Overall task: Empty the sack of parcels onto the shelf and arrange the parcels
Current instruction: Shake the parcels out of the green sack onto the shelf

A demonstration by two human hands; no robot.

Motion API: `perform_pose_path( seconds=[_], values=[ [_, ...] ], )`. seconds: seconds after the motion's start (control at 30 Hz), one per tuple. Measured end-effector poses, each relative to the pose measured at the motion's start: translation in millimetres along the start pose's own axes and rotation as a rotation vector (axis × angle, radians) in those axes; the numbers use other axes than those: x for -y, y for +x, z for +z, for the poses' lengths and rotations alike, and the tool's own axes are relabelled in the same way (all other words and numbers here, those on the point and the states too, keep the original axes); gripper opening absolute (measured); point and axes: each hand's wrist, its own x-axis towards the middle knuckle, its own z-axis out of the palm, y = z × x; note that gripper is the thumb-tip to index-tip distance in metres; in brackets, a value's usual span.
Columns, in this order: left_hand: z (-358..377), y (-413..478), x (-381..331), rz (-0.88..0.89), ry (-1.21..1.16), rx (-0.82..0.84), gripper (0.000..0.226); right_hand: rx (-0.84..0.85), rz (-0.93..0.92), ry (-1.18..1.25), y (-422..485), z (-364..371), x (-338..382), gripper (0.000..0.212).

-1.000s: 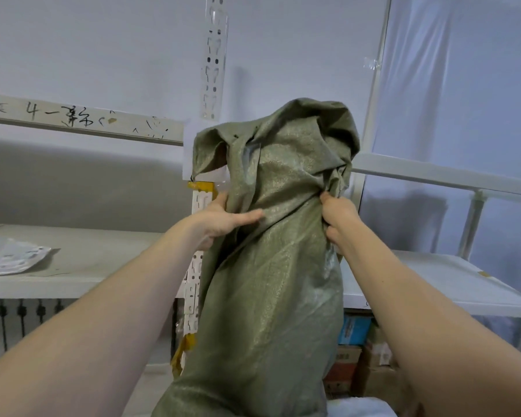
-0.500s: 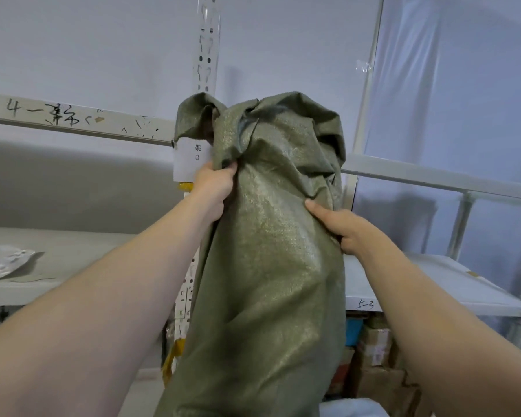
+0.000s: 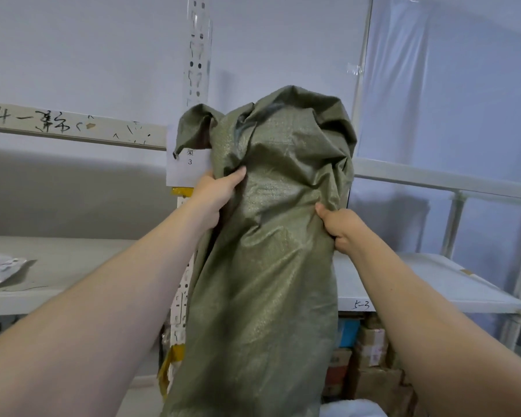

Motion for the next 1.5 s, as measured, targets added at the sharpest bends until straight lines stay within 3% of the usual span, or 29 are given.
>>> perform_pose_path(
  seconds=[0.1, 0.13, 0.27, 0.33, 0.57, 0.63, 0.73, 0.77, 0.8, 0.9, 0.97, 1.07, 1.17, 1.23, 1.33, 1.5],
  values=[
    [-10, -5, 5, 0.022, 0.039, 0.012, 0.094, 0.002, -0.049, 0.058, -3, 6, 10, 0.061],
    [-13, -7, 8, 0.008, 0.056, 0.005, 0.092, 0.006, -0.072, 0.048, -5, 7, 15, 0.059],
    [-17, -3, -1, 0.014, -0.016, -0.081, 0.04, -0.083, -0.14, 0.142, -2, 10, 29, 0.045],
    [-14, -2, -11, 0.077, -0.039, -0.1, 0.025, -0.076, -0.112, 0.149, -1, 14, 35, 0.046],
    [-7, 0, -19, 0.104, -0.093, -0.13, 0.036, -0.104, -0.14, 0.198, 2, 18, 43, 0.047],
    [-8, -6, -11, 0.077, -0.078, -0.077, 0.055, -0.1, -0.121, 0.213, 4, 20, 36, 0.046],
    [-18, 1, 28, -0.076, 0.0, 0.005, 0.12, -0.031, -0.051, 0.254, 9, 23, 23, 0.051],
    [-21, 2, 38, -0.104, 0.03, 0.018, 0.121, 0.009, -0.021, 0.243, 11, 24, 17, 0.054],
    [-22, 0, 41, -0.119, 0.039, 0.015, 0.109, 0.053, 0.006, 0.229, 13, 23, 10, 0.056],
    [-26, -7, 39, -0.129, -0.005, -0.101, 0.042, 0.188, 0.053, 0.197, 11, 14, -9, 0.054],
    [-27, -3, 37, -0.074, -0.013, -0.16, 0.027, 0.313, 0.087, 0.153, 5, 4, -22, 0.051],
    [-24, 0, 27, 0.018, -0.015, -0.226, 0.036, 0.455, 0.17, -0.21, -7, -9, -41, 0.066],
    [-16, 2, 15, 0.045, -0.006, -0.247, 0.036, 0.398, 0.309, -0.36, -11, -10, -48, 0.07],
    [-9, 3, 17, 0.057, 0.008, -0.233, 0.034, 0.26, 0.284, -0.324, -7, -5, -45, 0.054],
    [-3, -1, 29, 0.03, 0.023, -0.203, 0.038, 0.018, 0.141, -0.122, 6, 2, -44, 0.056],
    [-14, 1, 31, 0.008, -0.035, -0.213, 0.038, -0.082, 0.01, 0.079, 9, 15, -37, 0.044]
  ],
)
